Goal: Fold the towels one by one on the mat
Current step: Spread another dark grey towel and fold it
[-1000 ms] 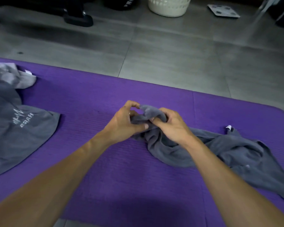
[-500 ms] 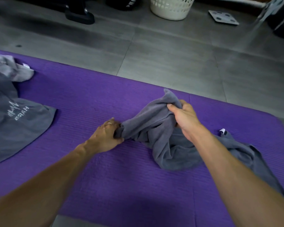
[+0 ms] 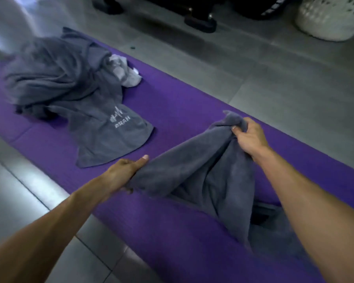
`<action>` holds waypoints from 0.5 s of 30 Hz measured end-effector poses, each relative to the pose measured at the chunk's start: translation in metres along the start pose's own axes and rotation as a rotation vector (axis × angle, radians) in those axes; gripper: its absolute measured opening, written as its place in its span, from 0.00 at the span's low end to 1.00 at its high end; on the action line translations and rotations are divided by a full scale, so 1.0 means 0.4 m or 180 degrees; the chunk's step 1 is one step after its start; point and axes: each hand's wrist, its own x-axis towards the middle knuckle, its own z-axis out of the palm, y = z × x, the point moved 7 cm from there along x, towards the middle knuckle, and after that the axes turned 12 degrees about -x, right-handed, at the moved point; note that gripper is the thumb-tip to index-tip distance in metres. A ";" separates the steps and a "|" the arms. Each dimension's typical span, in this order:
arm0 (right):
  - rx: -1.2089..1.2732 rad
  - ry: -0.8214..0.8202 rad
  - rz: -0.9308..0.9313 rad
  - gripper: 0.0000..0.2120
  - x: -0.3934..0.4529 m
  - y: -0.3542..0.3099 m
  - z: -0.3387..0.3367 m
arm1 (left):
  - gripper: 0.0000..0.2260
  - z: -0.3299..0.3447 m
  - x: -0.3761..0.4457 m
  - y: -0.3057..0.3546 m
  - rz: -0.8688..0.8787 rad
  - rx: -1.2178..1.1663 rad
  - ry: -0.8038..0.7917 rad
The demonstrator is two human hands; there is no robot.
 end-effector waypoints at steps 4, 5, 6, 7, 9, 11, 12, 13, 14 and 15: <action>-0.1192 -0.0409 -0.0202 0.26 0.084 -0.103 0.150 | 0.24 -0.060 0.022 -0.082 -0.0403 -0.0455 0.0237; -0.1632 -0.0401 -0.0333 0.31 0.081 -0.124 0.178 | 0.19 -0.054 0.023 -0.100 -0.0361 -0.0387 0.0101; -0.1953 -0.0366 -0.0622 0.33 0.068 -0.150 0.203 | 0.13 -0.043 0.022 -0.110 -0.0214 -0.0190 -0.0055; -0.2164 -0.0392 -0.1096 0.34 0.042 -0.178 0.232 | 0.08 -0.031 0.015 -0.114 0.0009 0.0103 -0.0175; -0.2649 -0.0613 -0.2364 0.36 -0.031 -0.219 0.309 | 0.03 -0.026 0.007 -0.122 0.0362 0.0682 -0.0050; -0.2967 -0.0722 -0.3237 0.33 -0.084 -0.218 0.369 | 0.06 -0.030 0.004 -0.128 0.0422 0.0759 0.0144; -0.2919 -0.0706 -0.3369 0.28 -0.088 -0.219 0.381 | 0.09 -0.038 0.005 -0.131 0.0359 0.0499 0.0246; -0.2799 -0.0641 -0.3379 0.21 -0.083 -0.226 0.382 | 0.11 -0.049 0.001 -0.130 0.0236 -0.0015 0.0379; -0.2709 -0.0552 -0.3331 0.14 -0.074 -0.233 0.377 | 0.10 -0.060 -0.004 -0.134 0.0110 -0.0665 0.0523; -0.2655 -0.0432 -0.3276 0.10 -0.064 -0.239 0.368 | 0.07 -0.070 -0.012 -0.137 -0.0047 -0.1305 0.0628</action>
